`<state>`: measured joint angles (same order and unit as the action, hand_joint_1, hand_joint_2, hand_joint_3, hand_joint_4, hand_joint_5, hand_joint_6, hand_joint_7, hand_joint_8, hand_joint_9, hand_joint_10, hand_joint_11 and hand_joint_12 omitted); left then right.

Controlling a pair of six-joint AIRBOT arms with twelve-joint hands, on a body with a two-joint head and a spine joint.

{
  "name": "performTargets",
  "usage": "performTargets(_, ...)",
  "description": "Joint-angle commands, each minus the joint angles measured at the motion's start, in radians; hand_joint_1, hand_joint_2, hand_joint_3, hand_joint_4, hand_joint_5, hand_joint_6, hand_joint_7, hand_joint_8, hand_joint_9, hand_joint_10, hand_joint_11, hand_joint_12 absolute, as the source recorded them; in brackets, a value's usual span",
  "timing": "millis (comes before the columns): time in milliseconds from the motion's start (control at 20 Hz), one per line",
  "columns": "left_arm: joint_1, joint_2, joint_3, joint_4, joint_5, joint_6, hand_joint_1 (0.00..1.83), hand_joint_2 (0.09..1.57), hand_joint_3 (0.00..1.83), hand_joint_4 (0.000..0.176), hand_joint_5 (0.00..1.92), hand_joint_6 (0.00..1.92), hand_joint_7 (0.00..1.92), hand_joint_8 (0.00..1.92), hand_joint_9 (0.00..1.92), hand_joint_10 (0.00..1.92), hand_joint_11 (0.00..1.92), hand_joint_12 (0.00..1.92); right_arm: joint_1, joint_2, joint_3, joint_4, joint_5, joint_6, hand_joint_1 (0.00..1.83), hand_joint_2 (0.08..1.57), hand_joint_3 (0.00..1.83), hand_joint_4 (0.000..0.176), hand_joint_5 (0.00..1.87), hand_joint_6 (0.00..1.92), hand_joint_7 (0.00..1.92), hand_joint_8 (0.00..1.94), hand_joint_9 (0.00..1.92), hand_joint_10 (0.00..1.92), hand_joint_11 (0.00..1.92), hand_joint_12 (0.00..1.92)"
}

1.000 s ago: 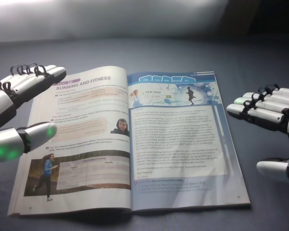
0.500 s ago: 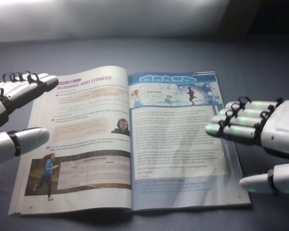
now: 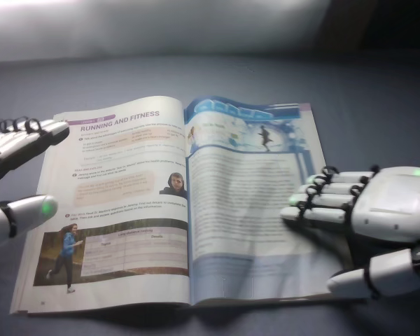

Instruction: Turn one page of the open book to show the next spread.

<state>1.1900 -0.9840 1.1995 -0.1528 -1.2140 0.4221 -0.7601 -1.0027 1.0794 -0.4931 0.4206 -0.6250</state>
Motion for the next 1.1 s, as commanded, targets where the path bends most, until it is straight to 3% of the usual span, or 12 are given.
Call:
performTargets(0,0.011,0.005,0.0,-0.033,-0.13,-0.002,0.17,1.42,0.0,0.0,0.0,0.0,0.0,0.0,0.0,0.0,0.0,0.0,0.016,-0.011,0.003,-0.003,0.083,0.01,0.03,1.21,0.0,0.0,0.0,0.0,0.0,0.0,0.0,0.0,0.0,0.0)
performTargets(450,0.081,-0.029,-0.001,-0.093,-0.14,-0.017,0.18,1.42,0.0,0.0,0.0,0.0,0.0,0.0,0.0,0.0,0.0,0.0,0.133,-0.199,0.116,-0.027,0.19,0.015,0.0,1.21,0.0,0.0,0.0,0.0,0.0,0.0,0.0,0.0,0.0,0.0)
performTargets(600,0.093,-0.044,0.005,-0.098,-0.141,-0.03,0.27,1.41,0.0,0.0,0.02,0.01,0.0,0.0,0.0,0.0,0.0,0.0,0.179,-0.253,0.149,-0.027,0.239,0.015,0.0,1.19,0.0,0.0,0.0,0.0,0.0,0.0,0.0,0.0,0.0,0.0)
performTargets(750,0.094,-0.054,0.013,-0.096,-0.136,-0.034,0.22,1.41,0.0,0.0,0.01,0.0,0.0,0.0,0.0,0.0,0.0,0.0,0.225,-0.301,0.171,-0.036,0.281,0.015,0.01,1.23,0.01,0.0,0.0,0.0,0.0,0.0,0.0,0.0,0.0,0.0)
performTargets(850,0.094,-0.058,0.019,-0.095,-0.136,-0.038,0.03,1.33,0.0,0.0,0.0,0.0,0.0,0.0,0.0,0.0,0.0,0.0,0.252,-0.335,0.185,-0.043,0.311,0.015,0.05,1.21,0.0,0.0,0.0,0.0,0.0,0.0,0.0,0.0,0.0,0.0)
performTargets(1000,0.093,-0.063,0.023,-0.094,-0.137,-0.043,0.01,1.32,0.0,0.0,0.0,0.0,0.0,0.0,0.0,0.0,0.0,0.0,0.297,-0.37,0.191,-0.059,0.352,0.015,0.06,1.21,0.0,0.0,0.0,0.0,0.0,0.0,0.0,0.0,0.0,0.0)
performTargets(1050,0.093,-0.064,0.024,-0.093,-0.138,-0.043,0.0,1.52,0.11,0.0,0.0,0.0,0.0,0.0,0.0,0.0,0.0,0.0,0.316,-0.373,0.19,-0.07,0.37,0.017,0.04,1.2,0.0,0.0,0.0,0.0,0.0,0.0,0.0,0.0,0.0,0.0)
